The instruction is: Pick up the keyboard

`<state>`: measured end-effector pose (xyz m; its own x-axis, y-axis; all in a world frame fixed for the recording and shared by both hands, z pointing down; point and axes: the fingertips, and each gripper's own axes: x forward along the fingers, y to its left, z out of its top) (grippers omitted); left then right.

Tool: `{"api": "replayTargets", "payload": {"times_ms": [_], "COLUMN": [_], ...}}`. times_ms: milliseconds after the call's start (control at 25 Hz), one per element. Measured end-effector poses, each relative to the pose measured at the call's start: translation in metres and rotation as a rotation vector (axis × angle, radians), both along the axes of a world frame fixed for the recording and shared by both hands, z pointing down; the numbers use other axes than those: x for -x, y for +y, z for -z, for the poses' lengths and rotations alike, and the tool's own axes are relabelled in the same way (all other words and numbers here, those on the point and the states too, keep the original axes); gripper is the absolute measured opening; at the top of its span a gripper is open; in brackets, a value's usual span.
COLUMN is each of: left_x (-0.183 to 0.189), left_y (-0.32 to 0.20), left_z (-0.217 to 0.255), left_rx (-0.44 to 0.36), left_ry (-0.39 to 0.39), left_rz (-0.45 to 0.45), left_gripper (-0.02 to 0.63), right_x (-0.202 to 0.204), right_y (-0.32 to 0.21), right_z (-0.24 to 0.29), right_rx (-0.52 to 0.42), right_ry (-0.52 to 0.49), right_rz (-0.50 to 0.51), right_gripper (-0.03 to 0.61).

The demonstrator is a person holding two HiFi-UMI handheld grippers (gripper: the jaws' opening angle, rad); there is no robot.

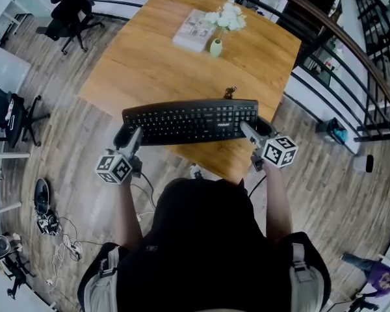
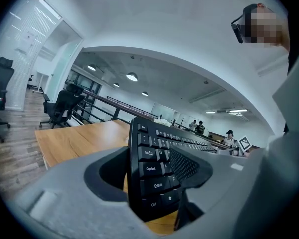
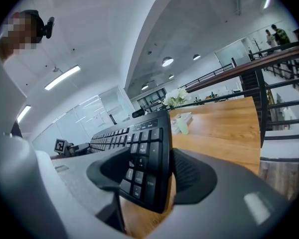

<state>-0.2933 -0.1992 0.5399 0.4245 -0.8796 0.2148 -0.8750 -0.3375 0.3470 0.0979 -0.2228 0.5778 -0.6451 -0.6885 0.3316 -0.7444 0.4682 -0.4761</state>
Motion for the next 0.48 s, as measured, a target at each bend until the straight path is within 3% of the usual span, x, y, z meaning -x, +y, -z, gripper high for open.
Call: {"api": "replayTargets", "payload": {"times_ms": [480], "left_x": [-0.0043], "left_y": [0.0064], "left_z": [0.0041], "left_rx": [-0.017], "left_ry": [0.000], "left_rz": [-0.002], "left_gripper": [0.270], "right_x": [-0.0049], "right_y": [0.0095], "right_z": [0.0022], "right_rx": [-0.008], "right_ry": [-0.014], "right_rz": [-0.013], "right_gripper": [0.258]}}
